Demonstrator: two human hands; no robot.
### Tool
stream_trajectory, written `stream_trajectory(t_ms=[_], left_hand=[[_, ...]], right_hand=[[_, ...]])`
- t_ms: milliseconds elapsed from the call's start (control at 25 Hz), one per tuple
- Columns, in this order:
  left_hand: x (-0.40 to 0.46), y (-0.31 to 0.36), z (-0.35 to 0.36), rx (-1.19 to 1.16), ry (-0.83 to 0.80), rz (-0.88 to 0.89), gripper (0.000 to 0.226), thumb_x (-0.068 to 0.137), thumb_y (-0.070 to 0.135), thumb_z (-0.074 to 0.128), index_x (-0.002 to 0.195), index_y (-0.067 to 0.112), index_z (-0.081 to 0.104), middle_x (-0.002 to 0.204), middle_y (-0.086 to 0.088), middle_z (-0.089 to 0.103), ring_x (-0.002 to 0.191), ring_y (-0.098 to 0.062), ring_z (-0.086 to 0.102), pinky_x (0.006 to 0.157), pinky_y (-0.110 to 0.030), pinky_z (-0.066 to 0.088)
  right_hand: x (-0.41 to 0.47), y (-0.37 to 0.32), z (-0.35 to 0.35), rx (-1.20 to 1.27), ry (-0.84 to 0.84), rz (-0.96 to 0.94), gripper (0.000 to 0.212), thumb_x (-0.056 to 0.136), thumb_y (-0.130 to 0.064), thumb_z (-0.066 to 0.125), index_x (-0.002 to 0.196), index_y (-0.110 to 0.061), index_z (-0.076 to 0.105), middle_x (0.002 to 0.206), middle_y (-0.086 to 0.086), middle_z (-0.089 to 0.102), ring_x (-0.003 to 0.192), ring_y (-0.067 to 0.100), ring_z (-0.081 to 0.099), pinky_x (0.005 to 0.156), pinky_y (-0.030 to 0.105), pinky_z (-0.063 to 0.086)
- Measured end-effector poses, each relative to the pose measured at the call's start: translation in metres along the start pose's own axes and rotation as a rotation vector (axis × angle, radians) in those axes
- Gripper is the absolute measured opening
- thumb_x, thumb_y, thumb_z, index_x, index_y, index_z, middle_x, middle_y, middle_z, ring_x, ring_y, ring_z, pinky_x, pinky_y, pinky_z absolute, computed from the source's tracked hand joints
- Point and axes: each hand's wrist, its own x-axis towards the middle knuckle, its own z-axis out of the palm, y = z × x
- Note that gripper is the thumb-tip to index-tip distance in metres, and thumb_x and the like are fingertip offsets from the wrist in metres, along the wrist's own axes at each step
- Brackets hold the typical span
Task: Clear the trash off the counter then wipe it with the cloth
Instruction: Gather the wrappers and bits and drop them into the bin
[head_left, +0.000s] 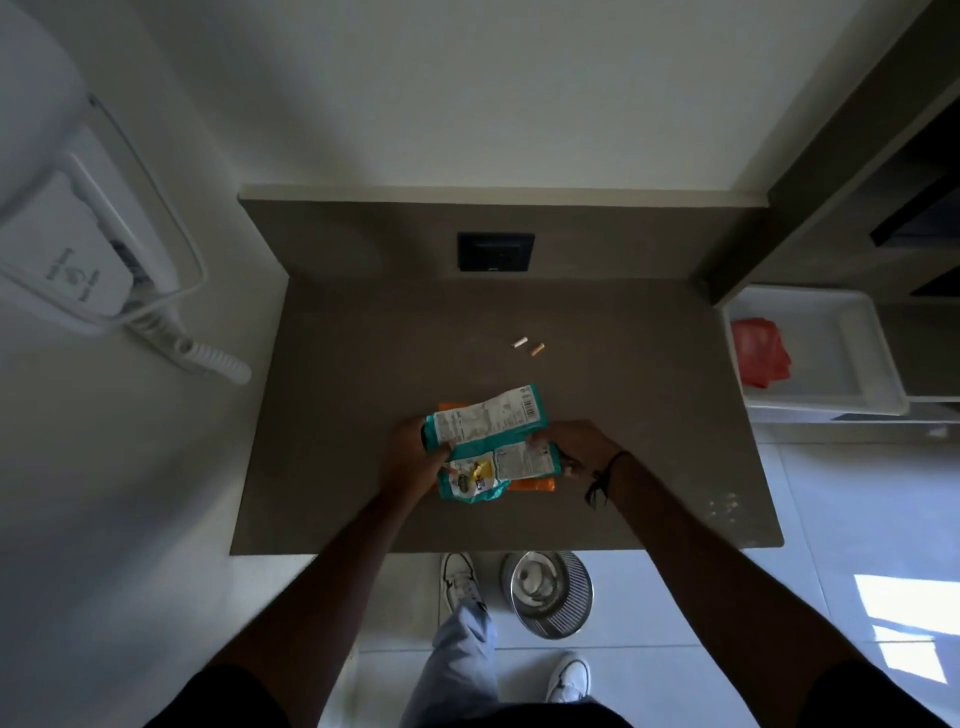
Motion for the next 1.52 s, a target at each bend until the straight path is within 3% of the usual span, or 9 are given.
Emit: stream_trajectory(t_ms=[120,240,400,560,680,800,1040,1240,1520], left_hand=[[-0.033,0.01,0.026,0.073,-0.023,0.056,0.031,0.086,0.017,0.082,0.115,0.007,0.073,0.117,-0.013,0.077,0.106,-0.027,0.076,0.081,-0.033,0.062],[-0.062,0.02,0.053,0.261,0.018,0.094,0.043,0.089,0.022,0.075,0.128,0.007,0.066,0.133,-0.019,0.066,0.125,-0.035,0.063,0.103,-0.043,0.053],[-0.089,0.02,0.091,0.511,-0.071,0.072,0.074,0.102,0.04,0.055,0.164,0.018,0.023,0.174,-0.016,0.008,0.16,-0.04,0.008,0.13,-0.055,0.012],[-0.084,0.005,0.115,0.621,-0.208,0.005,0.083,0.104,0.06,0.034,0.165,0.027,-0.011,0.171,-0.012,-0.029,0.157,-0.041,-0.027,0.127,-0.064,-0.011],[-0.072,-0.012,0.126,0.639,-0.15,0.022,0.084,0.102,0.064,0.032,0.165,0.029,-0.011,0.171,-0.011,-0.03,0.157,-0.041,-0.027,0.126,-0.065,-0.013],[-0.065,-0.03,0.136,0.659,-0.053,0.06,0.083,0.101,0.065,0.035,0.165,0.031,-0.006,0.173,-0.011,-0.024,0.158,-0.041,-0.022,0.126,-0.065,-0.012],[-0.061,-0.039,0.137,0.707,0.023,0.102,0.084,0.096,0.068,0.027,0.165,0.031,-0.003,0.174,-0.012,-0.017,0.159,-0.043,-0.016,0.124,-0.067,-0.008],[-0.063,-0.033,0.136,0.705,0.018,0.084,0.084,0.098,0.067,0.03,0.165,0.031,-0.003,0.175,-0.012,-0.016,0.16,-0.043,-0.016,0.125,-0.067,-0.007],[-0.069,-0.014,0.128,0.641,-0.082,0.036,0.084,0.1,0.066,0.036,0.165,0.032,-0.005,0.174,-0.01,-0.021,0.159,-0.04,-0.021,0.126,-0.067,-0.009]], right_hand=[[-0.031,0.029,-0.026,-0.099,-0.006,-0.032,0.021,0.082,0.001,0.07,0.102,-0.005,0.069,0.114,0.018,0.071,0.096,0.031,0.069,0.089,0.045,0.057],[-0.06,0.064,-0.06,-0.247,0.068,-0.204,0.035,0.084,0.014,0.061,0.117,0.005,0.064,0.118,0.026,0.067,0.097,0.029,0.064,0.093,0.048,0.055],[-0.096,0.139,-0.12,-0.32,0.125,-0.323,0.037,0.078,0.02,0.063,0.114,0.013,0.066,0.113,0.032,0.068,0.094,0.029,0.064,0.089,0.047,0.057],[-0.091,0.224,-0.136,-0.568,0.395,-0.214,0.019,0.076,-0.005,0.069,0.09,-0.01,0.081,0.086,0.014,0.078,0.079,0.025,0.071,0.066,0.028,0.055],[-0.048,0.266,-0.117,-0.495,0.469,-0.118,0.02,0.075,-0.006,0.058,0.08,-0.009,0.077,0.077,0.017,0.074,0.071,0.032,0.064,0.058,0.029,0.049],[0.007,0.294,-0.093,-0.497,0.446,-0.058,0.037,0.078,-0.004,0.053,0.103,-0.014,0.078,0.097,0.02,0.075,0.089,0.039,0.069,0.073,0.035,0.057],[0.087,0.334,-0.067,-0.613,0.356,0.023,0.037,0.088,-0.009,0.051,0.119,-0.012,0.071,0.114,0.021,0.07,0.107,0.039,0.066,0.088,0.044,0.058],[0.09,0.336,-0.062,-0.781,0.232,0.019,0.046,0.083,-0.021,0.067,0.129,-0.018,0.062,0.119,0.018,0.07,0.113,0.038,0.063,0.094,0.042,0.056],[-0.013,0.3,-0.058,-0.675,0.316,-0.28,0.022,0.081,-0.017,0.06,0.097,-0.016,0.075,0.096,0.01,0.077,0.09,0.033,0.07,0.073,0.037,0.06]])
